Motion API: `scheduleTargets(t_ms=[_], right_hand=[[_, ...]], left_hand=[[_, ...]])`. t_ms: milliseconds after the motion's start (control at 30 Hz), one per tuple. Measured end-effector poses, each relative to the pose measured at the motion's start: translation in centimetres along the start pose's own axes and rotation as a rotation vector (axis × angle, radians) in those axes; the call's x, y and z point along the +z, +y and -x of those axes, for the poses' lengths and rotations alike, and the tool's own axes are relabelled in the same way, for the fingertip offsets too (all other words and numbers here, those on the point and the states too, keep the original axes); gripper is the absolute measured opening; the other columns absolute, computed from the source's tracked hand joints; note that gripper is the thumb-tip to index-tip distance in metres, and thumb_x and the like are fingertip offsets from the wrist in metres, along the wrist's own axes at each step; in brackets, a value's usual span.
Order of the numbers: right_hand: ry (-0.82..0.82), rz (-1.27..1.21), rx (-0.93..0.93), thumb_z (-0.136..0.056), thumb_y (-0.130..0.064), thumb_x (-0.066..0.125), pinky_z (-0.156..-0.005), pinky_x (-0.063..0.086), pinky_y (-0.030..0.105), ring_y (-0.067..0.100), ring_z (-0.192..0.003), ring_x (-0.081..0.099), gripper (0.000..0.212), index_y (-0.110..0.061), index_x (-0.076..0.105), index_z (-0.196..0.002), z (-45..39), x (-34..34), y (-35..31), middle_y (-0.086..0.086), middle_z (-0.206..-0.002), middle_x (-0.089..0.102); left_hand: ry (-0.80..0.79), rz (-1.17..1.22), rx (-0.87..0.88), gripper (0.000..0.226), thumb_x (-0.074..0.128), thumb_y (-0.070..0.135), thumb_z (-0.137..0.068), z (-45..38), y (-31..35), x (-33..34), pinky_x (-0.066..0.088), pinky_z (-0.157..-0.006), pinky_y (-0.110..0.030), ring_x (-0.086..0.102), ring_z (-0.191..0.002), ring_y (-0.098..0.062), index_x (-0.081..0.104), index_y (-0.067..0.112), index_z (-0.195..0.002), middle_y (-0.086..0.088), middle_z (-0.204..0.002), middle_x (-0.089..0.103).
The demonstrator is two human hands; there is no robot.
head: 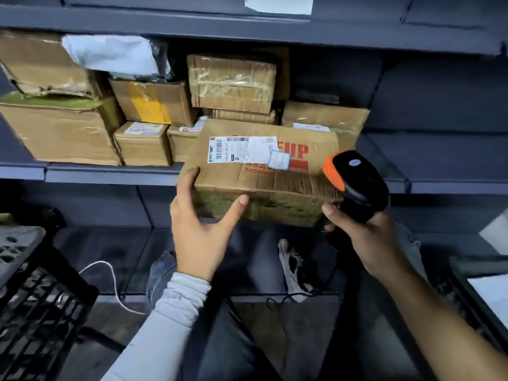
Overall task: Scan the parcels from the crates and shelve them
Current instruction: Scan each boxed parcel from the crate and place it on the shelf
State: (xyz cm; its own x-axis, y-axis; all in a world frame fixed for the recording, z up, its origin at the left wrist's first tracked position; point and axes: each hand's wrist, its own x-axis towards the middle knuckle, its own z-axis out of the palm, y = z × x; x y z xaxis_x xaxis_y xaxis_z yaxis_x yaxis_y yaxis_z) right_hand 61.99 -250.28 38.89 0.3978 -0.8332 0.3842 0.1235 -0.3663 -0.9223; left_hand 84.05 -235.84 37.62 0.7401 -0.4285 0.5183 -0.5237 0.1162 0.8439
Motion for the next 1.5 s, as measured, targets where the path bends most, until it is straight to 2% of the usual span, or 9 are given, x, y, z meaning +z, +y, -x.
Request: scheduleTargets(t_ms=[133,233,433,533,667,800,1000,1167,1500], right_hand=[[0.114,-0.094,-0.006,-0.072,-0.048,0.091,-0.098,0.056,0.054,0.025,-0.112,0.071,0.064,-0.023,0.069,-0.128,-0.2,-1.2,-0.4,-0.003,-0.114,0.076],[0.165,-0.131,-0.020,-0.059,-0.061,0.094,-0.108,0.050,0.058,0.024,-0.117,0.069,0.081,-0.021,0.071,-0.125,-0.3,-2.4,-0.5,0.001,-0.118,0.076],[0.223,-0.175,-0.006,-0.064,-0.047,0.096,-0.095,0.055,0.050,0.021,-0.102,0.071,0.054,-0.024,0.078,-0.110,-1.7,-5.2,-0.5,-0.005,-0.102,0.077],[0.255,-0.170,-0.021,-0.062,-0.053,0.095,-0.091,0.055,0.054,0.021,-0.096,0.071,0.042,-0.031,0.081,-0.094,-2.3,-6.5,-0.5,-0.007,-0.095,0.077],[0.307,-0.256,-0.073,-0.062,-0.052,0.095,-0.099,0.053,0.058,0.027,-0.108,0.071,0.053,-0.025,0.078,-0.106,-2.4,-8.7,-0.7,-0.003,-0.107,0.077],[0.323,-0.277,-0.101,-0.069,-0.041,0.087,-0.084,0.052,0.052,0.011,-0.085,0.069,0.020,-0.043,0.080,-0.087,-2.7,-10.3,-1.4,-0.017,-0.087,0.074],[0.356,-0.335,-0.116,-0.069,-0.036,0.086,-0.082,0.051,0.048,0.007,-0.084,0.068,0.022,-0.043,0.080,-0.089,-4.8,-10.9,-1.4,-0.018,-0.089,0.074],[0.399,-0.317,-0.107,-0.069,-0.041,0.092,-0.090,0.055,0.053,0.021,-0.106,0.069,0.038,-0.031,0.078,-0.103,-7.4,-10.8,-0.1,-0.006,-0.108,0.075],[0.428,-0.287,-0.104,-0.089,-0.020,0.082,-0.087,0.055,0.051,0.019,-0.100,0.070,0.024,-0.026,0.069,-0.108,-12.3,-12.2,1.7,-0.008,-0.102,0.075]], left_hand=[[-0.041,-0.042,0.042,0.088,0.086,0.054,-0.076,0.5,1.7,1.7,0.030,-0.102,-0.005,0.047,-0.134,-0.016,0.046,0.026,-0.149,0.003,-0.145,0.051],[-0.056,-0.066,0.050,0.087,0.087,0.047,-0.077,1.3,2.6,3.1,0.025,-0.096,0.003,0.046,-0.132,-0.017,0.045,0.023,-0.150,-0.004,-0.145,0.051],[-0.074,-0.089,0.048,0.088,0.090,0.038,-0.077,1.5,3.9,6.7,0.025,-0.084,0.009,0.041,-0.110,-0.004,0.045,0.024,-0.151,-0.015,-0.139,0.050],[-0.084,-0.106,0.052,0.089,0.090,0.031,-0.076,2.1,4.4,8.4,0.027,-0.081,0.008,0.042,-0.121,-0.013,0.044,0.028,-0.152,-0.015,-0.142,0.048],[-0.102,-0.135,0.097,0.093,0.089,0.026,-0.075,3.2,5.9,9.9,0.040,-0.084,-0.017,0.041,-0.127,-0.020,0.040,0.034,-0.154,-0.015,-0.147,0.044],[-0.141,-0.152,0.138,0.096,0.086,0.031,-0.077,3.3,7.5,11.4,0.055,-0.092,-0.043,0.042,-0.138,-0.035,0.032,0.043,-0.155,-0.017,-0.157,0.033],[-0.167,-0.217,0.276,0.103,0.081,0.025,-0.081,1.3,8.0,14.3,0.041,-0.104,-0.032,-0.012,-0.151,-0.019,0.021,0.033,-0.165,-0.028,-0.170,0.001],[-0.142,-0.289,0.305,0.106,0.084,0.026,-0.078,-0.8,7.6,16.8,0.024,-0.125,-0.054,-0.001,-0.155,-0.052,0.022,0.030,-0.165,-0.040,-0.163,-0.012],[-0.179,-0.333,0.334,0.109,0.079,0.025,-0.078,-3.5,6.5,20.8,0.031,-0.118,-0.065,-0.002,-0.152,-0.059,0.015,0.031,-0.166,-0.040,-0.162,-0.016]])
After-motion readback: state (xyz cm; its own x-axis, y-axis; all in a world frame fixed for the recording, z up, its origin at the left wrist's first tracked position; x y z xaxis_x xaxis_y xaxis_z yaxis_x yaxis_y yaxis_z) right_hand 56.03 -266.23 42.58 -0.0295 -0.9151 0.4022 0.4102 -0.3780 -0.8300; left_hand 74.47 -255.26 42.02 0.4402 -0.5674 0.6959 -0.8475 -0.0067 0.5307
